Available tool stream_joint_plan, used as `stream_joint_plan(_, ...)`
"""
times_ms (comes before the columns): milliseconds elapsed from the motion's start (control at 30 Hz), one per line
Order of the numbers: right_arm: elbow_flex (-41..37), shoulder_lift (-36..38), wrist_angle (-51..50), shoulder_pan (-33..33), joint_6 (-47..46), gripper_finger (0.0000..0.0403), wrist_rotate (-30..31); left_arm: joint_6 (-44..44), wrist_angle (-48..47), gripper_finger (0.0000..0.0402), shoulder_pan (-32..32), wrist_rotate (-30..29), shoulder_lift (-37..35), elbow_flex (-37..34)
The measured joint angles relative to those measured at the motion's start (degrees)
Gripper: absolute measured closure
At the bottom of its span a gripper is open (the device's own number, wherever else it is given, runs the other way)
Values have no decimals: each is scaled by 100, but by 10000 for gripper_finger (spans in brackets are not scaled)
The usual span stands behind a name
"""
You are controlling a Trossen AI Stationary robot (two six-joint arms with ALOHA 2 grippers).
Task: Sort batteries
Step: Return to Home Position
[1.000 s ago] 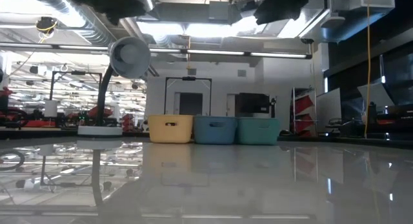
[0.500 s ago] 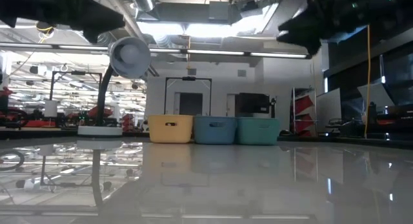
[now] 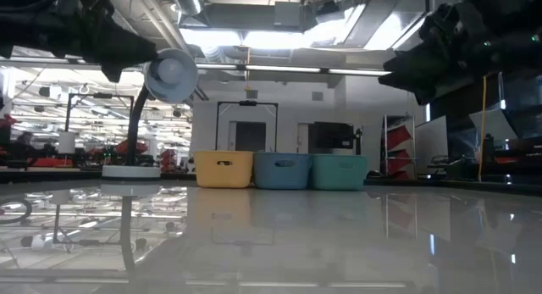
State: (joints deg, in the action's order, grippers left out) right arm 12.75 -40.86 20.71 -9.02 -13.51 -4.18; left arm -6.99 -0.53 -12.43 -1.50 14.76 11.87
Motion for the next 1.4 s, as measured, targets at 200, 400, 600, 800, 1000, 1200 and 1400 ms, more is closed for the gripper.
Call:
stream_joint_plan(200, -364, 0, 530, 1, 3, 228, 0, -349, -23, 288, 2, -2, -243, -304)
stream_joint_plan(400, -565, -24, 652, 1, -152, 228, -178, -499, -18, 288, 2, 141, -530, -556)
stream_joint_plan(600, -768, 299, 599, -2, 23, 228, -187, -595, -77, 288, 7, 248, -765, -710)
stream_joint_plan(800, -999, 1169, 179, -2, 45, 228, -82, -734, -113, 288, 9, 549, -943, -775)
stream_joint_plan(1000, -1206, 1893, -244, -2, 19, 228, 14, -596, -138, 288, 7, 577, -1042, -775)
stream_joint_plan(1200, -1208, 2063, -648, -1, 31, 228, 202, -488, -212, 288, 7, 577, -1040, -775)
stream_joint_plan(1400, -1213, 2052, -1190, -2, -77, 228, 886, -174, -512, 288, 7, 429, -1040, -775)
